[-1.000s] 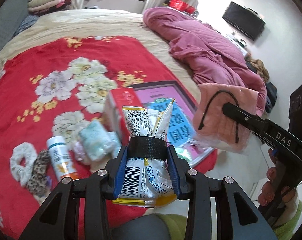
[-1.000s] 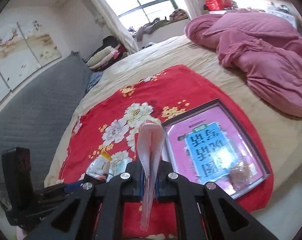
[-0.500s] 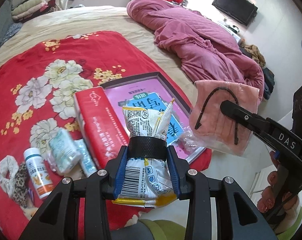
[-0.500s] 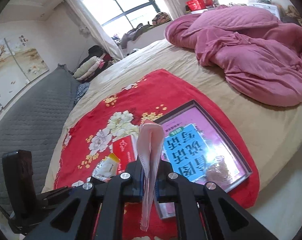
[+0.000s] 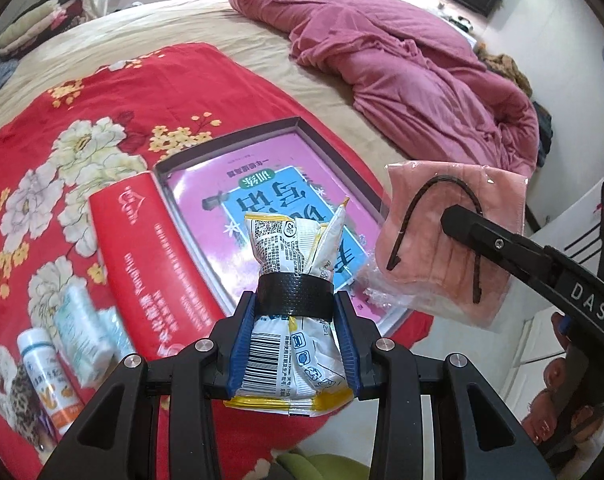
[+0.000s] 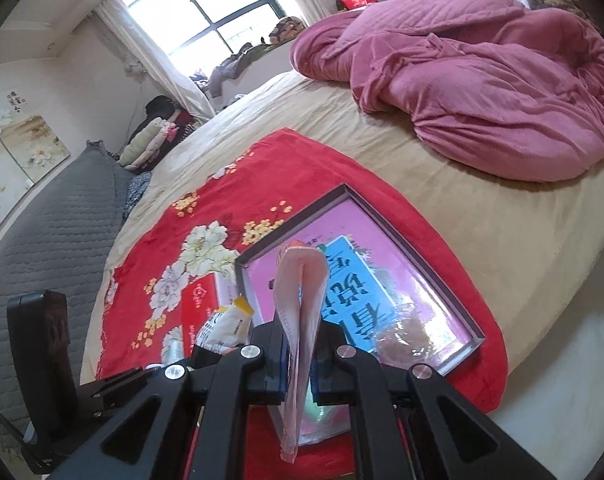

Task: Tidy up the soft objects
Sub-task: 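Lower the pink mask into the tray with the right tool while the left holds the packet above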

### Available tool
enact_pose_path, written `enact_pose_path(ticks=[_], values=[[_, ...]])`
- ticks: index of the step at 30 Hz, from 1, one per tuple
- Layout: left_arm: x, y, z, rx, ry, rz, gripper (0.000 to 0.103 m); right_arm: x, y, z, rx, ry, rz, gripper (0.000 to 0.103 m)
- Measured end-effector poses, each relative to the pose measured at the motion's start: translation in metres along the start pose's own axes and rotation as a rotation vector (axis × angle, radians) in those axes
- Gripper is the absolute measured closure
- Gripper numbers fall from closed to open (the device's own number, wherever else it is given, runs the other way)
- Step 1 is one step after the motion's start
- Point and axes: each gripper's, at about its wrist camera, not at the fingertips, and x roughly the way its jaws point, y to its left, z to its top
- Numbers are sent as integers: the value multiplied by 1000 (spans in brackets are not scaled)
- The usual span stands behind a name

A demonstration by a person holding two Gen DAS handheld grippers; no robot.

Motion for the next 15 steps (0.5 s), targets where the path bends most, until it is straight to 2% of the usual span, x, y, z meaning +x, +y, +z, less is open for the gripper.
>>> enact_pose_path(ticks=[11, 15], values=[[42, -9, 10, 10, 61, 2, 63, 33, -21, -8, -5, 71, -69, 95], [54, -12, 12, 19, 77, -2, 63, 46, -27, -13, 2, 109, -64, 95]])
